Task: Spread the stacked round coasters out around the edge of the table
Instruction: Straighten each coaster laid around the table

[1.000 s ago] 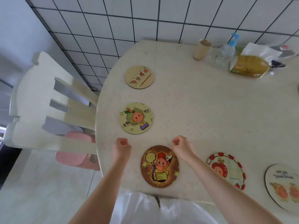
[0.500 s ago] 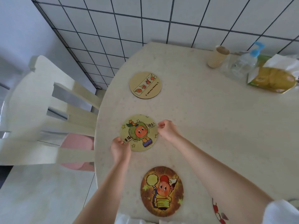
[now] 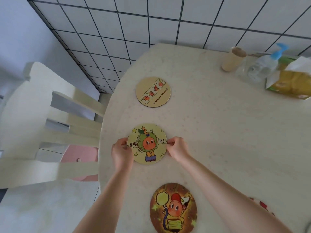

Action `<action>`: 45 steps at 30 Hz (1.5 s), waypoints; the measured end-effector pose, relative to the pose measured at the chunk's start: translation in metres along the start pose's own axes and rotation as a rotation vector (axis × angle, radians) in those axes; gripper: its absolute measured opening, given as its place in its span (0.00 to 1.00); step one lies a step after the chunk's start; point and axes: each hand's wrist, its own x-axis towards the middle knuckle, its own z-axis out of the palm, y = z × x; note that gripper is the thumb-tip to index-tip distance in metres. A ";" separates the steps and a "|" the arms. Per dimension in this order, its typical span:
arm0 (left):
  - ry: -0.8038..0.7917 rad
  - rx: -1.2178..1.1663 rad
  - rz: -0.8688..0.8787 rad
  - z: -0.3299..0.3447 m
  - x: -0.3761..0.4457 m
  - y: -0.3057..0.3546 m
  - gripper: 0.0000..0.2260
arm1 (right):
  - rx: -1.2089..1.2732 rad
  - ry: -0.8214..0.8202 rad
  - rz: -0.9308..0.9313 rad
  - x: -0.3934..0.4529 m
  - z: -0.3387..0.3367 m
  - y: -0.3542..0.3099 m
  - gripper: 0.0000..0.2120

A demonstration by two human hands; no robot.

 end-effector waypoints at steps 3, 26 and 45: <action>-0.043 0.018 0.031 -0.002 0.005 0.007 0.20 | 0.044 0.012 0.016 -0.002 0.002 0.007 0.12; -0.139 -0.070 0.045 0.043 0.093 0.104 0.18 | 0.038 0.096 -0.098 0.114 -0.060 -0.077 0.11; 0.025 -0.401 -0.068 0.083 0.121 0.135 0.15 | 0.096 0.050 -0.115 0.194 -0.064 -0.150 0.07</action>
